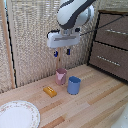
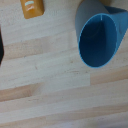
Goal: Please adjust your gripper to match the height of the lower drawer handle. Progress your gripper onward until it happens to touch the drawer handle. Now, firmly take hold of it with your gripper, then steadily retract it to swing the drawer wide open.
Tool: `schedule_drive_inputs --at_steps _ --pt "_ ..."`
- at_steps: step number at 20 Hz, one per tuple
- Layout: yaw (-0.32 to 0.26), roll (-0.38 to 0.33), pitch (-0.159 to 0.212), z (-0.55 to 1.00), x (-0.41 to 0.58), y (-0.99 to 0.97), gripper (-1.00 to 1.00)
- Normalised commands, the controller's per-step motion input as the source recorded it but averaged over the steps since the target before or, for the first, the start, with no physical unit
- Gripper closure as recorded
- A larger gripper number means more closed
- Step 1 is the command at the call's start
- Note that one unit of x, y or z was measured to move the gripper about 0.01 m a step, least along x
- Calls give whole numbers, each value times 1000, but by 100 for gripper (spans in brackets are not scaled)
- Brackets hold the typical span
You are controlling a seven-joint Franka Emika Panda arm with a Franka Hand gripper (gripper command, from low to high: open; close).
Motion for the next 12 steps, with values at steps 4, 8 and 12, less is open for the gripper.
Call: schedule_drive_inputs --at_steps 4,8,12 --pt "145 -336 -86 0 -139 -285 -100" --pt "120 -375 -94 0 -165 -299 -100" --pt "110 -375 -78 -1 -156 -308 -100"
